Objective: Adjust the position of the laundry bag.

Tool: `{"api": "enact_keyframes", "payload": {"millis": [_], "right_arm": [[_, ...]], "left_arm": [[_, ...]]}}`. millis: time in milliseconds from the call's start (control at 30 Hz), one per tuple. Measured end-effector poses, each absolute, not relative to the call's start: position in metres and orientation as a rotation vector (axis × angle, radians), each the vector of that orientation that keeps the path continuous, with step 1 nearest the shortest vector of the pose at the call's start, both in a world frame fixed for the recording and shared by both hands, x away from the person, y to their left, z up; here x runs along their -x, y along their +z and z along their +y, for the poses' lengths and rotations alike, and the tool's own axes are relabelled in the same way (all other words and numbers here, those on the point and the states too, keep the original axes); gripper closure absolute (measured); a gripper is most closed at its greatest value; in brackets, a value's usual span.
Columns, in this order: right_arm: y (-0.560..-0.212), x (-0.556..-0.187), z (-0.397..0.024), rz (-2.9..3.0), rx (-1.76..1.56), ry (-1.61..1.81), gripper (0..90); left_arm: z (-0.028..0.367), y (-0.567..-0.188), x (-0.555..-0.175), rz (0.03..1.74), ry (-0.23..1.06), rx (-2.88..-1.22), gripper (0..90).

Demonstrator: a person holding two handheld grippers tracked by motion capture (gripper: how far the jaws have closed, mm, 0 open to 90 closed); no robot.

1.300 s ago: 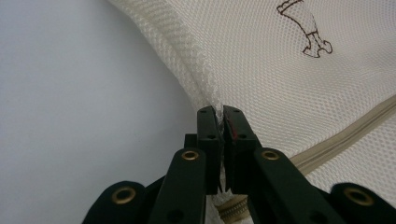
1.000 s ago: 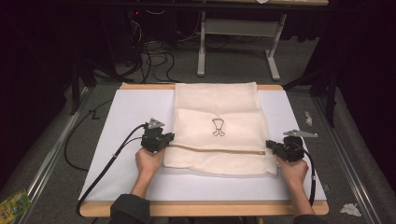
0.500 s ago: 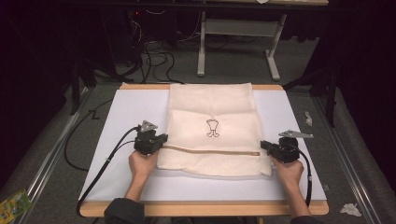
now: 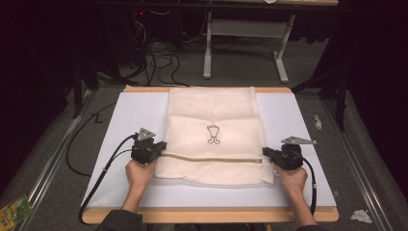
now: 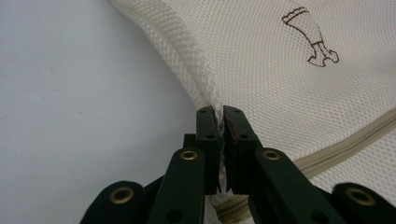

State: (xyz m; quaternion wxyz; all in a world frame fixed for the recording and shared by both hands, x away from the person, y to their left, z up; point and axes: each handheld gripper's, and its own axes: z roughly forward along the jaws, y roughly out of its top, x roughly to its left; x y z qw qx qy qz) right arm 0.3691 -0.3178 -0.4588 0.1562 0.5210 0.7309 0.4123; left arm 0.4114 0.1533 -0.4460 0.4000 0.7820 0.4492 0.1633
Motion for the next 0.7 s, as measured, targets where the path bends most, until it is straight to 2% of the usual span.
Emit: {"api": "enact_keyframes", "payload": {"millis": [100,700], "right_arm": [[-0.46,-0.366,-0.312,2.101,-1.475,1.182,88.6],[-0.462,-0.359,-0.301,2.124,-1.459,1.195,87.9]], "left_arm": [[0.156,-0.447,-0.405,1.132,0.442,-1.982,85.4],[0.172,-0.456,-0.395,1.178,0.422,-1.982,83.4]]}}
